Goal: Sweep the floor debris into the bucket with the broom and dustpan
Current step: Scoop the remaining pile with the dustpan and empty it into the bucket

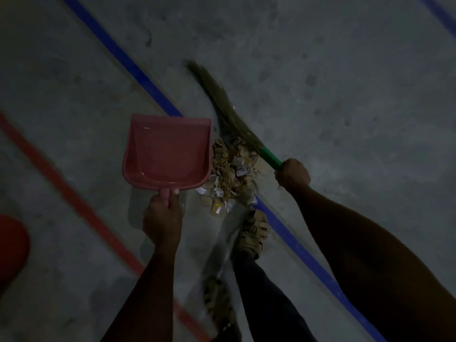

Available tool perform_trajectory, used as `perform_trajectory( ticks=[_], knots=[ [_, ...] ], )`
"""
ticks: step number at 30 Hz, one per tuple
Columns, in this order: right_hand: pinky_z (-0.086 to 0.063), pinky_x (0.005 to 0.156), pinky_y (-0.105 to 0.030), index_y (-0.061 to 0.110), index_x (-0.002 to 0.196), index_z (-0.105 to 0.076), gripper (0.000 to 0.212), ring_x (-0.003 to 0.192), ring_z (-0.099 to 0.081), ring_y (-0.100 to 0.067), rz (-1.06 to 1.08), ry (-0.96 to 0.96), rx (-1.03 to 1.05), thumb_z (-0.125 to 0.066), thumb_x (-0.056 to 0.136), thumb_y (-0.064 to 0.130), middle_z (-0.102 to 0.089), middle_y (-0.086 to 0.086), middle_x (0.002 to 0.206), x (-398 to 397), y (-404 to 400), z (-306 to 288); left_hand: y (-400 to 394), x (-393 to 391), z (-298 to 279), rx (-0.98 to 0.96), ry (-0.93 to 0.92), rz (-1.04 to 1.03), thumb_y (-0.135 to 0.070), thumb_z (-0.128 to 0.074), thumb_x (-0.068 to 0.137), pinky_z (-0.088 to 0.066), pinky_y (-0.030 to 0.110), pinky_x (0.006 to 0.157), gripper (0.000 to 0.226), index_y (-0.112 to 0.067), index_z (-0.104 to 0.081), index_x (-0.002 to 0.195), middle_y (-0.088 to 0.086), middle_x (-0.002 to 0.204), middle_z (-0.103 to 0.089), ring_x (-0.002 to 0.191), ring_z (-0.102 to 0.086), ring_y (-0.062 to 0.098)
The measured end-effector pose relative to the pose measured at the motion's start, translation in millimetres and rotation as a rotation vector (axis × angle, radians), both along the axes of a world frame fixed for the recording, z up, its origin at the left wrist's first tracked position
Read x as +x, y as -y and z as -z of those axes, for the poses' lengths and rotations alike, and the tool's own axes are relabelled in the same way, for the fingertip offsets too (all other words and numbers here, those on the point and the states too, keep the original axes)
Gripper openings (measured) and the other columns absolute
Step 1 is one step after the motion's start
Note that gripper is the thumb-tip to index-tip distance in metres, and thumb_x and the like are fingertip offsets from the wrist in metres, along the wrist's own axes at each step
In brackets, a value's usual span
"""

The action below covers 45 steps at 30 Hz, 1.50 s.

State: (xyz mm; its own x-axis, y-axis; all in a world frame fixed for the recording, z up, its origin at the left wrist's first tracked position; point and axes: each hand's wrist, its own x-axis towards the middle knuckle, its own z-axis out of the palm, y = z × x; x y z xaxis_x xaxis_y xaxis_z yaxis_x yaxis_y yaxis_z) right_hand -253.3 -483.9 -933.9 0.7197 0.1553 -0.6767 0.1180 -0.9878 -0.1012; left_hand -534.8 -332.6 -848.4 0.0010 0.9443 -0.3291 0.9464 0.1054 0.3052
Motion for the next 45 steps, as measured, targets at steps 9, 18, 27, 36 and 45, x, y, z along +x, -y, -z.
perform_trajectory(
  ticks=[9, 18, 27, 36, 45],
  knots=[
    [-0.054, 0.068, -0.032, 0.012, 0.106, -0.074, 0.027, 0.075, -0.064, -0.024, -0.04, -0.092, 0.032, -0.066, 0.086, 0.029, -0.068, -0.007, 0.088, -101, 87, -33, 73, -60, -24, -0.007, -0.014, -0.026, -0.056, -0.06, 0.089, -0.049, 0.044, 0.072, 0.052, -0.006, -0.066, 0.1, 0.026, 0.096, -0.067, 0.09, -0.064, 0.045],
    [-0.043, 0.061, -0.027, 0.01, 0.094, -0.073, 0.027, 0.068, -0.062, -0.025, 0.015, 0.116, 0.216, -0.059, 0.086, 0.032, -0.066, -0.008, 0.076, -159, 152, -59, 152, -140, -33, -0.008, -0.005, 0.08, -0.055, -0.059, 0.09, -0.048, 0.041, 0.068, 0.052, -0.003, -0.063, 0.093, 0.025, 0.089, -0.067, 0.083, -0.065, 0.043],
    [-0.047, 0.065, -0.03, 0.009, 0.108, -0.069, 0.036, 0.073, -0.06, -0.024, 0.09, 0.276, 0.346, -0.053, 0.096, 0.038, -0.064, -0.006, 0.085, -146, 181, 9, 218, -182, 45, -0.087, -0.036, 0.172, -0.067, -0.05, 0.089, -0.048, 0.034, 0.064, 0.054, -0.015, -0.064, 0.088, 0.013, 0.083, -0.068, 0.08, -0.066, 0.036],
    [-0.042, 0.059, -0.031, 0.009, 0.096, -0.065, 0.045, 0.072, -0.06, -0.025, 0.037, 0.353, 0.477, -0.043, 0.103, 0.048, -0.062, -0.008, 0.083, -139, 171, 131, 252, -220, 174, -0.126, -0.165, 0.33, -0.065, -0.048, 0.091, -0.05, 0.04, 0.081, 0.052, -0.019, -0.066, 0.107, 0.013, 0.106, -0.07, 0.099, -0.066, 0.036],
    [-0.037, 0.068, -0.033, -0.002, 0.107, -0.063, 0.048, 0.093, -0.062, -0.036, 0.083, 0.373, 0.55, -0.045, 0.104, 0.043, -0.063, -0.02, 0.101, -152, 143, 189, 226, -243, 227, -0.084, -0.148, 0.388, -0.078, -0.031, 0.087, -0.048, 0.036, 0.076, 0.077, -0.014, -0.066, 0.112, 0.015, 0.108, -0.068, 0.097, -0.066, 0.034]
  ],
)
